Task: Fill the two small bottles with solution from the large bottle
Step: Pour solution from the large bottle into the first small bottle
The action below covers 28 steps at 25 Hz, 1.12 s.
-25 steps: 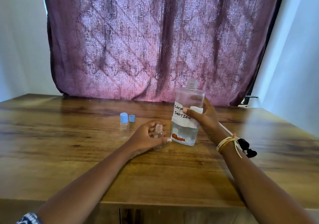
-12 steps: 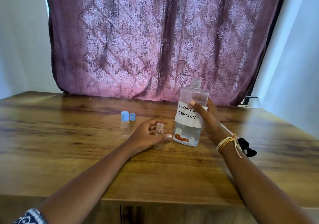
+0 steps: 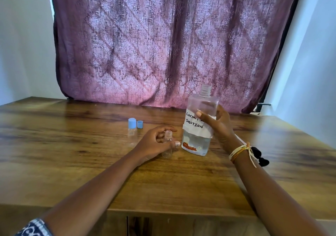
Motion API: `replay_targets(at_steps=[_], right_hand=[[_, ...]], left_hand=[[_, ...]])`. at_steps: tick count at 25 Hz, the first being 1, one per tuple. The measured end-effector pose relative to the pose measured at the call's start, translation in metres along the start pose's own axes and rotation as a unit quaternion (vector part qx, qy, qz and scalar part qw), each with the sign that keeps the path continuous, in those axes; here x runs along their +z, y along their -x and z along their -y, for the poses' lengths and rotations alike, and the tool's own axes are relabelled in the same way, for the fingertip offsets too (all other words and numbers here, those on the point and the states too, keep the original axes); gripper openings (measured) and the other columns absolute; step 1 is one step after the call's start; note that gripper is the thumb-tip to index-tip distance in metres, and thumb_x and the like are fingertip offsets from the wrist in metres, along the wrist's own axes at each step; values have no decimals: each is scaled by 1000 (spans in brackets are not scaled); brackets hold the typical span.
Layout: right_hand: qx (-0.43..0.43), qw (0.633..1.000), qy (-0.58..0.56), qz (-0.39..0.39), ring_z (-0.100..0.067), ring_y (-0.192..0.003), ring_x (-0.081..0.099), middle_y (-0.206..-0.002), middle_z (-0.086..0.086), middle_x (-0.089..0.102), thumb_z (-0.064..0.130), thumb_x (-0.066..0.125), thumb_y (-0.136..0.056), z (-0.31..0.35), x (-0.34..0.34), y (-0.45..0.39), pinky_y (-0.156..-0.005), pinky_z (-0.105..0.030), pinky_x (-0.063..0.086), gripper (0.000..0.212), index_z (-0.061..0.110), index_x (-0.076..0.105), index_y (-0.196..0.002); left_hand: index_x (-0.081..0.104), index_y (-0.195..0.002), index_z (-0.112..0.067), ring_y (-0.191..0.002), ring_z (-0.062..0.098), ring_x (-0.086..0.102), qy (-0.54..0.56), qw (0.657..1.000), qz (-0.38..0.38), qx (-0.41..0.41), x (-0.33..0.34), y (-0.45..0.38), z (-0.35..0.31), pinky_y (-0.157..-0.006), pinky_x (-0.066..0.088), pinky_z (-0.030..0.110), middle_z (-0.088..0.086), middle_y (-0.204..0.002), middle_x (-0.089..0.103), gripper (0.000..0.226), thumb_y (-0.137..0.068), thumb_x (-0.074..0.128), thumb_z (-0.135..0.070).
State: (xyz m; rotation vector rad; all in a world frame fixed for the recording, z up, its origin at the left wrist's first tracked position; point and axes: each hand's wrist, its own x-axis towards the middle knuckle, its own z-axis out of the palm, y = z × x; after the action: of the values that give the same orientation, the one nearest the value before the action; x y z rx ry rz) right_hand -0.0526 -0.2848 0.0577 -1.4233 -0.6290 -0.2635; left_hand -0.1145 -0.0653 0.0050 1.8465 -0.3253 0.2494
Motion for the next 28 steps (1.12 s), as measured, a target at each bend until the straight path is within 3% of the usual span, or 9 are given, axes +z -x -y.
replay_targets(at_steps=[2,6,9,13,18,25,28], right_hand=[[-42,998,40,-11,-19,-95,73,-105,-1,75,27,88,-62,0,0,-1,-78,-34,61,49,32,65,-105],[-108,981,159,1,-5,-101,69,-110,13,70,31,89,-62,1,-1,-8,-83,-20,56,64,47,54,-114],[-128,967,218,5,-1,-102,66,-113,13,67,33,89,-61,-2,-4,-19,-85,-21,56,72,33,52,-122],[-172,933,318,-2,1,-98,63,-113,18,64,41,85,-60,-15,-2,-21,-80,-13,52,78,32,48,-128],[-243,877,412,47,0,-93,57,-115,0,68,34,86,-60,-23,-4,-17,-79,0,40,79,24,50,-130],[-294,833,457,106,-22,-96,65,-117,-8,65,31,84,-67,-21,1,-12,-78,-27,52,77,19,47,-133],[-299,821,471,120,-25,-100,64,-117,-10,64,33,81,-69,-18,2,-11,-79,-37,56,74,14,48,-133]], left_hand=[[67,-111,-30,-99,18,72,0,1000,-1,3,0,0,1,-95,55,47,0,-101,77,48,-67,83,-40],[69,-105,-34,-98,19,72,3,1000,-4,2,0,1,-3,-93,56,45,2,-99,77,40,-68,83,-42],[69,-107,-30,-99,23,71,9,1000,-4,7,1,0,-3,-93,55,47,4,-100,77,41,-69,83,-40],[71,-103,-28,-101,27,71,32,999,-17,1,1,-2,-3,-95,54,49,6,-100,77,42,-64,84,-39],[73,-95,-27,-104,28,70,31,999,-21,-8,-3,-3,-1,-96,54,49,9,-103,76,29,-69,86,-20],[76,-99,-22,-101,16,71,35,999,-25,-20,-7,0,0,-95,55,41,-1,-103,77,27,-72,83,-21],[77,-96,-24,-98,11,72,60,998,-23,-17,-7,2,-2,-84,57,29,-3,-99,78,20,-76,79,-22]])
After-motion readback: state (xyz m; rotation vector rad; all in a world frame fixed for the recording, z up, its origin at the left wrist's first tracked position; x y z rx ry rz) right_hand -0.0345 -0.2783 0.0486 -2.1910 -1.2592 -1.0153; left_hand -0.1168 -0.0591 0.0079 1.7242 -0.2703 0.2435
